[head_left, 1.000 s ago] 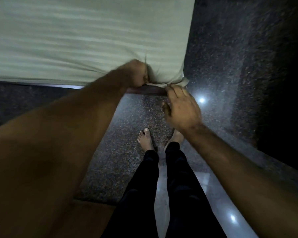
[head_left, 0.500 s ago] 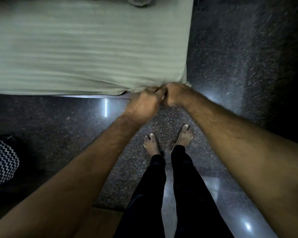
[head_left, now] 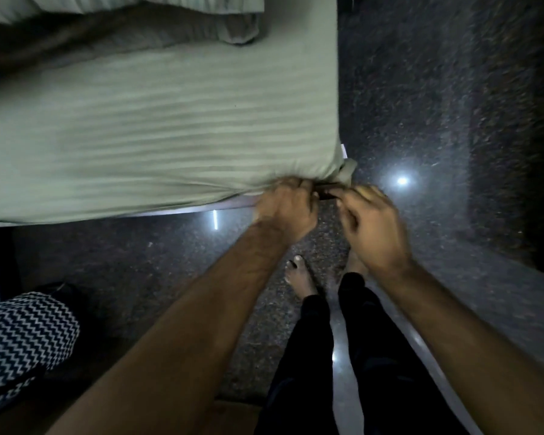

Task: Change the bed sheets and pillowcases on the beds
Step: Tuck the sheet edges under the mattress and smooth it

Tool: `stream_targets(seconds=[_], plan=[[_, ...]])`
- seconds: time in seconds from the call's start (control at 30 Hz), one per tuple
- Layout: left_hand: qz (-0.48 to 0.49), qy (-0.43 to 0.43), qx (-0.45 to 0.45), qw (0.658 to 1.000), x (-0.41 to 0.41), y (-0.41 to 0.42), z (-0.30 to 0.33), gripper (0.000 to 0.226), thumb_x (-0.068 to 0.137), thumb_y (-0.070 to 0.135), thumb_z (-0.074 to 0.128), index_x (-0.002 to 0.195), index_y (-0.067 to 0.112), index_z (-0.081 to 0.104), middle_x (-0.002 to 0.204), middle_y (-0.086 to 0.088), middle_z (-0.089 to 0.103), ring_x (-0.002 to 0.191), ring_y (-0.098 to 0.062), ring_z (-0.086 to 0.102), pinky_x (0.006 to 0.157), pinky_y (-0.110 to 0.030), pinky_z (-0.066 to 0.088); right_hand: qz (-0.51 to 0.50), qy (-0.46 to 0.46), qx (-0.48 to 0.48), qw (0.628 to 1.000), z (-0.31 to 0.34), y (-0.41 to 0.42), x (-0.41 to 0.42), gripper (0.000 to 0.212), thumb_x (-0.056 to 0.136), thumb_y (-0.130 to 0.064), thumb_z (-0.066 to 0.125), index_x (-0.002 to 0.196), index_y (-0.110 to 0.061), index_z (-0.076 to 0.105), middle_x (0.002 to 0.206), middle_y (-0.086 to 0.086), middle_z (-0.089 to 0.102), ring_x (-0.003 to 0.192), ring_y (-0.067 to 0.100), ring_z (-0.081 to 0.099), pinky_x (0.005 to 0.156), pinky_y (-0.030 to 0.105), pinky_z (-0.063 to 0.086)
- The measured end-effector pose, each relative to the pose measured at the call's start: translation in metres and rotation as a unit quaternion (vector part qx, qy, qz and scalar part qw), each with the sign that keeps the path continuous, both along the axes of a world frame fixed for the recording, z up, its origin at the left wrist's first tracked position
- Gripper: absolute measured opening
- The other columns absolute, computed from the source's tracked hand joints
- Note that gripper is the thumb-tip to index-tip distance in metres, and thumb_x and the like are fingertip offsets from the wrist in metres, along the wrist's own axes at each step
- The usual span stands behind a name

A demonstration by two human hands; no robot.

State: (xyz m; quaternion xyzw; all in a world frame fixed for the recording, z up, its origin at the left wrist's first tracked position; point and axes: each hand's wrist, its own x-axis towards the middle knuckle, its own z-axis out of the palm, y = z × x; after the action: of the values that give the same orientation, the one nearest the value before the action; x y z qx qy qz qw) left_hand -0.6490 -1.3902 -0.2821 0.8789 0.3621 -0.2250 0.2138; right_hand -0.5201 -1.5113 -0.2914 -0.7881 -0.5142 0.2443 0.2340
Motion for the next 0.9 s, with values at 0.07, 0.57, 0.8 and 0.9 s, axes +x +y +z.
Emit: stream_targets(seconds=[0.07,0.57,0.8,0.9], plan=[[-0.013,0.035,-0.023,0.999,0.005,0.008,-0.021,0.040,0.095,0.033,0.042,0.079,0.011,0.071,0.071,-0.013,0.068,0.063,-0.035,0.066,0.056,-0.039,0.052,-0.046,0.032,-0.049,0.997,-0.007,-0.012,0.011,0.046,0.086,-0.003,0.063,0.132,-0.009,0.059,0.124,0.012,0.056,0.110,0.033,0.057,0.093,0.040,0.050],[0.027,0.050,-0.028,0.998,0.054,0.033,0.060,0.045,0.097,0.050,0.057,0.115,0.011,0.070,0.111,-0.022,0.065,0.105,-0.040,0.065,0.084,-0.042,0.053,0.038,0.117,-0.160,0.979,-0.016,0.057,0.074,0.042,0.089,-0.002,0.060,0.130,-0.011,0.064,0.125,0.009,0.058,0.114,0.026,0.060,0.089,0.013,0.036],[0.193,-0.093,-0.071,0.974,0.079,-0.033,0.017,0.025,0.094,0.012,0.052,0.116,0.005,0.061,0.114,-0.019,0.059,0.107,-0.038,0.056,0.090,-0.049,0.050,0.143,0.128,-0.209,0.959,-0.041,0.063,0.103,0.041,0.086,0.005,0.058,0.124,-0.007,0.064,0.124,0.011,0.061,0.113,0.028,0.061,0.096,0.029,0.046],[0.251,-0.043,-0.005,0.967,0.103,-0.050,-0.001,0.041,0.096,0.017,0.038,0.128,0.006,0.062,0.124,-0.018,0.062,0.110,-0.037,0.060,0.090,-0.046,0.050,0.243,0.148,-0.215,0.934,-0.051,0.078,0.115,0.038,0.087,0.004,0.056,0.124,-0.004,0.064,0.127,0.017,0.062,0.117,0.029,0.059,0.098,0.024,0.041]])
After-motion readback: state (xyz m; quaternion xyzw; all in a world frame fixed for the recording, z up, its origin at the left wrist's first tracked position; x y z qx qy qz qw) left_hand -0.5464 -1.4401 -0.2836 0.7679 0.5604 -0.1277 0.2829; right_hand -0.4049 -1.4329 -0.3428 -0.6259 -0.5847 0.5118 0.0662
